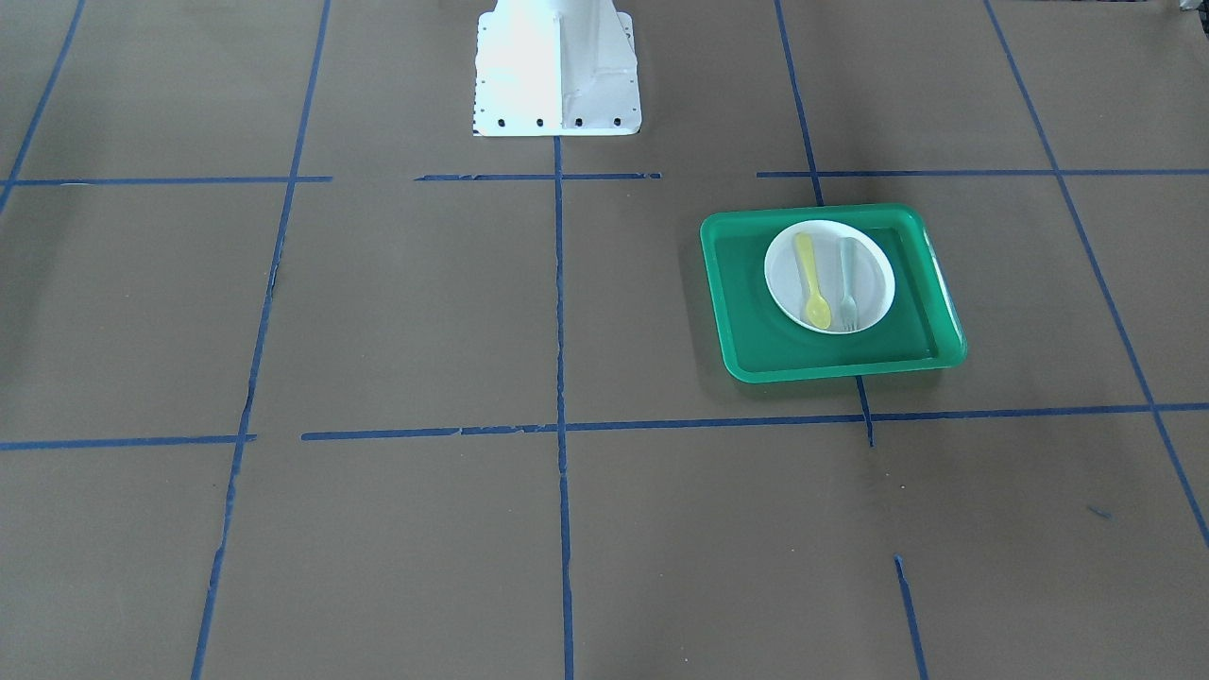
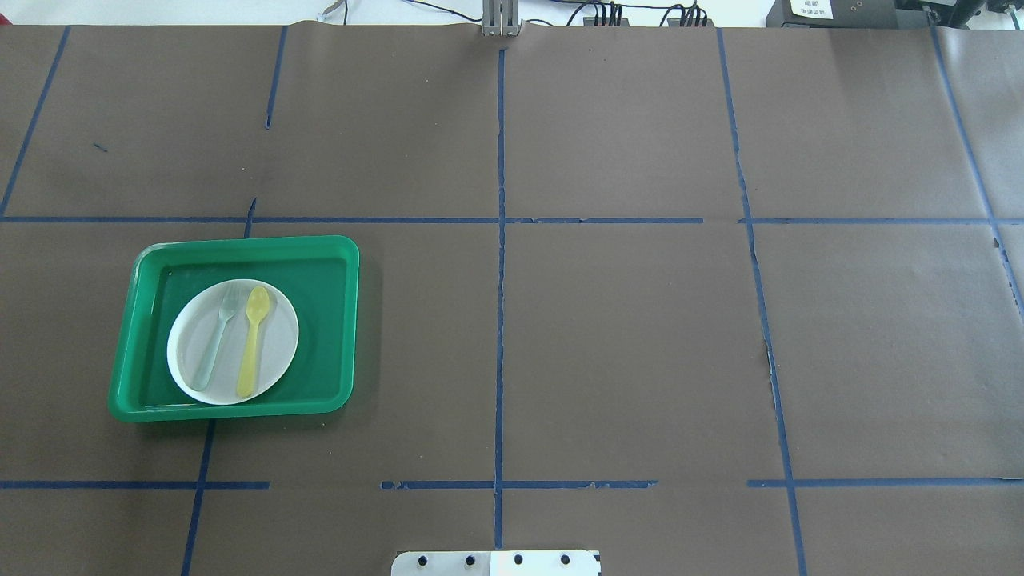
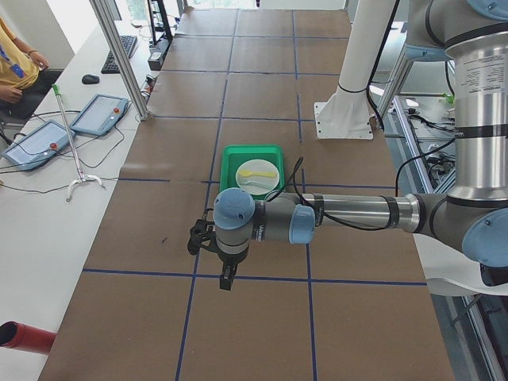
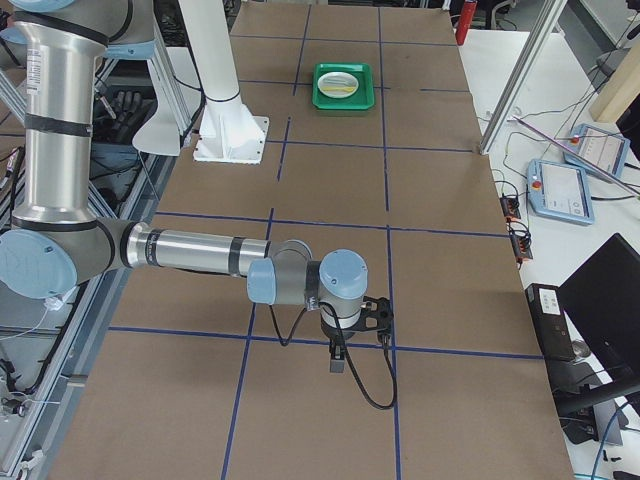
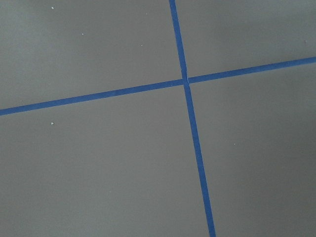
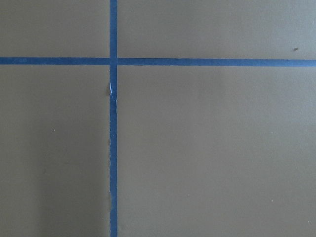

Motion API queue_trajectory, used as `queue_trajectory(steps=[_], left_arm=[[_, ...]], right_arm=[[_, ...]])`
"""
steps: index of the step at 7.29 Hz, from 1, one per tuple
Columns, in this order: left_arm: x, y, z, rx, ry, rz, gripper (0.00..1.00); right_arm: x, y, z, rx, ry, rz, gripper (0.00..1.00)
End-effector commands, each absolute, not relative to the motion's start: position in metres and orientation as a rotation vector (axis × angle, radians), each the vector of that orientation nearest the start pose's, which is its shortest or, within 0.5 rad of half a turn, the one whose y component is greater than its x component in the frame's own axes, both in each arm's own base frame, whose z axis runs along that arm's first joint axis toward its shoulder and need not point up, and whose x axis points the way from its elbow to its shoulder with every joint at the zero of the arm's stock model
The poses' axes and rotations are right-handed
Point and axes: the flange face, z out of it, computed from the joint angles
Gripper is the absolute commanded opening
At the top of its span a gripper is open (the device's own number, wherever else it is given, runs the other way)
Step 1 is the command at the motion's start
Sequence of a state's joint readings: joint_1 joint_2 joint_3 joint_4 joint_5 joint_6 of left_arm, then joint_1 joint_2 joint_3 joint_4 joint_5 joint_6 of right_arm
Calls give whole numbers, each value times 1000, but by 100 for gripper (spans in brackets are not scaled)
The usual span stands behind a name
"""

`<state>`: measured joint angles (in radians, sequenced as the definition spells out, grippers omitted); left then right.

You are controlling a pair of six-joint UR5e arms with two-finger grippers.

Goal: Place spoon

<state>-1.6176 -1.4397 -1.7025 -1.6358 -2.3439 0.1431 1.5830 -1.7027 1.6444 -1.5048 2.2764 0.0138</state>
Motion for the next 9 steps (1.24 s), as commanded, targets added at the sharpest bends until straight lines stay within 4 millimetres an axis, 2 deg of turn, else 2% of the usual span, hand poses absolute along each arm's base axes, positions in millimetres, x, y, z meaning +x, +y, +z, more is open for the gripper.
queue_trajectory(steps=[1,3,4,5,7,9], left_arm=[[-83,-437,648,140,765,123,100],[-81,-449,625,258,762,184,100],[-62,-450,611,290,795,224,100],[-26,-454,575,264,816,173,100],[70,-446,501,215,789,64,100],[177,-423,463,232,877,-46,100]], right_arm=[[74,-435,682,7,-706,22,100],[74,-435,682,7,-706,22,100],[74,-435,682,7,-706,22,100],[74,-435,682,7,-706,22,100],[74,-435,682,7,-706,22,100],[74,-435,682,7,-706,22,100]])
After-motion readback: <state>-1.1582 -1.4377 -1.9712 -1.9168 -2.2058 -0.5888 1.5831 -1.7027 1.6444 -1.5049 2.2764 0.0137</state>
